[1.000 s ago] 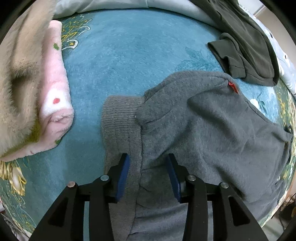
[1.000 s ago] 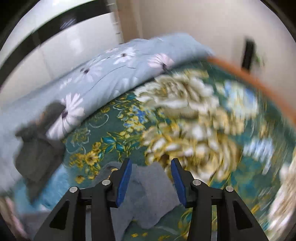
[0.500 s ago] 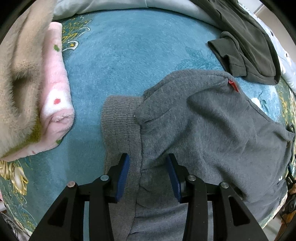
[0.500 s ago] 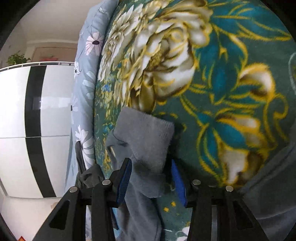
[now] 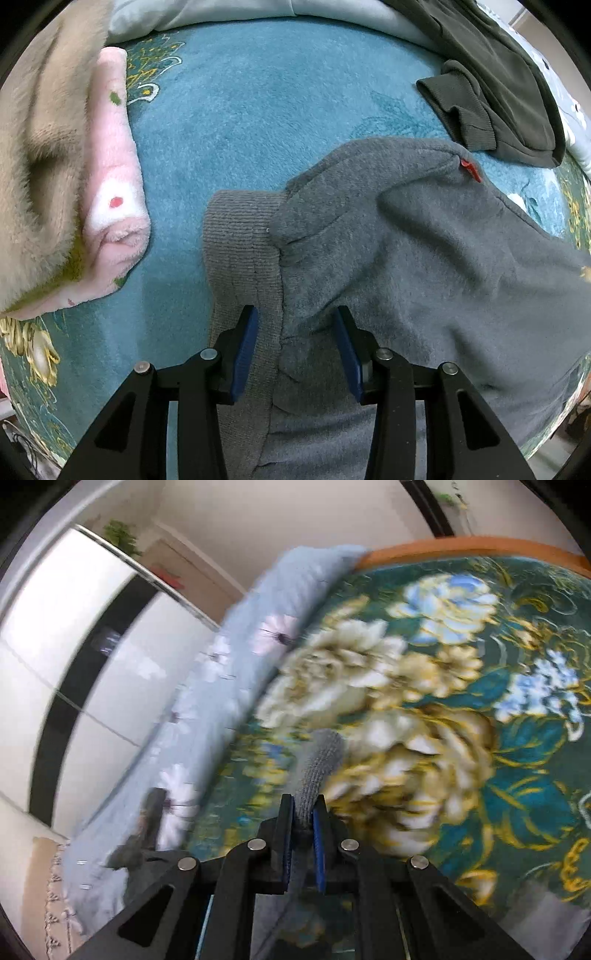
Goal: Fold clothes
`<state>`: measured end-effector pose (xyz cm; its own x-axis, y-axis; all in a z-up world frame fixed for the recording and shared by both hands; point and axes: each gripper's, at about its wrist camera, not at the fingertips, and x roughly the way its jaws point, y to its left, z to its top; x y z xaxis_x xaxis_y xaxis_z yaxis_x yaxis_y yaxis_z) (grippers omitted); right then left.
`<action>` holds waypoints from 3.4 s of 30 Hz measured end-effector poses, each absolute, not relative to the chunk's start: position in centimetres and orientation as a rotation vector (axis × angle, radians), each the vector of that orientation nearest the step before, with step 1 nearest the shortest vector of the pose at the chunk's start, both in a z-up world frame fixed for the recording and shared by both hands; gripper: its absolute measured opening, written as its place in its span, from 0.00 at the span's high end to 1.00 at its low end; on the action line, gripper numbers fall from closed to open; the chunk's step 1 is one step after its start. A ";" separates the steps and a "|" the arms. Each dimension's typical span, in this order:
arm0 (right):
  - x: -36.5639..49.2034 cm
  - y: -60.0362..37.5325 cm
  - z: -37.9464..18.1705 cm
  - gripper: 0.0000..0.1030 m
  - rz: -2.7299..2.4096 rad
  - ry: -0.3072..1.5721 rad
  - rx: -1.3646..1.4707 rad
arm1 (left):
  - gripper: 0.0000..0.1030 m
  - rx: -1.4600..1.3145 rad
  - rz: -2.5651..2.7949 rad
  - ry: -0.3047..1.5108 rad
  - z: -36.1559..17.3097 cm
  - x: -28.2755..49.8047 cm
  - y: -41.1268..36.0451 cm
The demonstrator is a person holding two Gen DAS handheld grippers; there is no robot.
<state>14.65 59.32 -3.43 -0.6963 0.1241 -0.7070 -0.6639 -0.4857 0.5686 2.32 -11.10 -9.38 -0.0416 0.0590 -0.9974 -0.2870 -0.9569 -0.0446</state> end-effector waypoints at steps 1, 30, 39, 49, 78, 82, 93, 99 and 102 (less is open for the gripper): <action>14.9 59.7 -4.8 0.90 2.145 1.229 -0.875 | 0.58 -1.992 2.094 0.247 -9.4 2.4 -11.0; 19.1 59.5 -9.6 0.90 1.920 1.296 -1.013 | 0.49 -1.637 2.035 0.272 -6.7 -5.7 -10.9; 17.7 59.7 -8.2 0.90 1.953 1.295 -1.002 | 0.48 -1.569 2.014 0.531 -9.0 -4.8 -7.6; 17.2 59.3 -1.7 0.90 2.259 1.140 -0.756 | 0.92 -1.424 2.112 0.592 -8.1 -4.4 -6.5; 26.0 58.7 -5.1 0.52 1.870 1.243 -0.865 | 0.58 -1.581 2.074 0.392 -8.0 -3.9 -9.4; 29.7 57.1 -4.8 0.52 1.839 1.280 -0.838 | 0.58 -1.694 2.038 0.230 -7.8 -2.2 -13.3; 36.8 53.9 -4.6 0.52 1.775 1.353 -0.788 | 0.58 -1.924 2.032 -0.067 -8.7 1.4 -24.2; 39.9 52.6 -6.2 0.52 1.701 1.462 -0.759 | 0.56 -2.084 1.973 -0.232 -10.0 3.4 -28.5; 40.6 52.1 -7.6 0.52 1.690 1.523 -0.774 | 0.56 -2.107 1.940 -0.188 -10.4 4.8 -28.6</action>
<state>40.61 52.12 -7.59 -0.5592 0.1183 -0.8206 -0.8284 -0.0408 0.5586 4.84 -28.63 -10.40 0.0947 0.2750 -0.9568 -0.0867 -0.9551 -0.2832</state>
